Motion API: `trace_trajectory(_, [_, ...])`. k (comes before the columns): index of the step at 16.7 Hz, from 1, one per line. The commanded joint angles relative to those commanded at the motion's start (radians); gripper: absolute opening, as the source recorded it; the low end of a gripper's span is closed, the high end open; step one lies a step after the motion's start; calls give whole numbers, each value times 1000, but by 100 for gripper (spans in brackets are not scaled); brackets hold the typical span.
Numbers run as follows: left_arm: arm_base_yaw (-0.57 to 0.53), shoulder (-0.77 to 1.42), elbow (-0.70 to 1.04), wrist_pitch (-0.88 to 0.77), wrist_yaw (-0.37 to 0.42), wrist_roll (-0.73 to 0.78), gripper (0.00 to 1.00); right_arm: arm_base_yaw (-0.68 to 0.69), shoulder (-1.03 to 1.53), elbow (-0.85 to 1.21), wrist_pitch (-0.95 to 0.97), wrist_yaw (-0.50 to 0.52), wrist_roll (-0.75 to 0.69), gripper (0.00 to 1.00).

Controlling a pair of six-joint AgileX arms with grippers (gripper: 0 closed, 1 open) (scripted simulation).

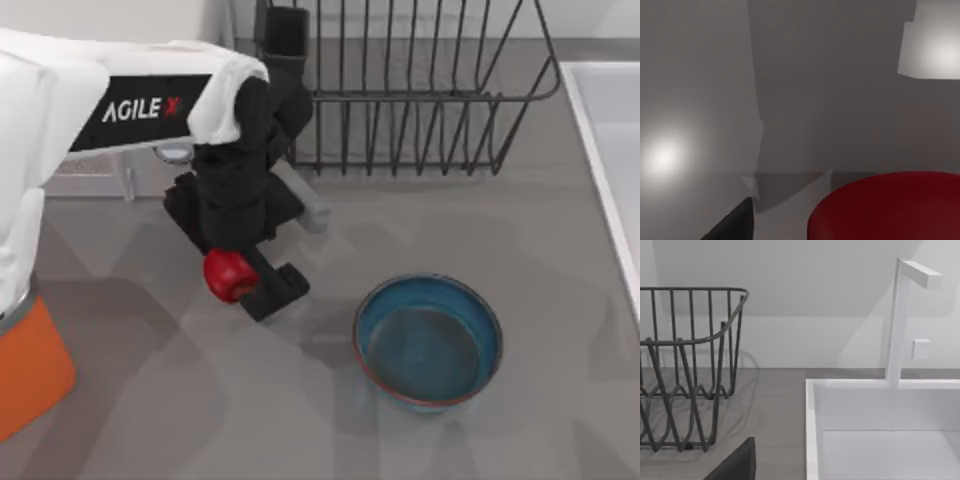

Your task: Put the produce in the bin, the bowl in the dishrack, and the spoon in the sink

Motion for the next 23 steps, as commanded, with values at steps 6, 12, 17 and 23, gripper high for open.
trace_trajectory(6, [0, 0, 0, 0, 0, 0, 55, 0, 0, 0, 0, 0, 0, 100])
trace_trajectory(12, [0, 0, 0, 0, 0, 0, 10, 0, 0, 0, 0, 0, 0, 100])
trace_trajectory(17, [0, 0, 0, 0, 0, 0, 0, 0, 0, 0, 0, 0, 0, 100])
trace_trajectory(23, [-7, -13, 1, -13, 26, -12, 0, 0, 0, 0, 0, 0, 0, 100])
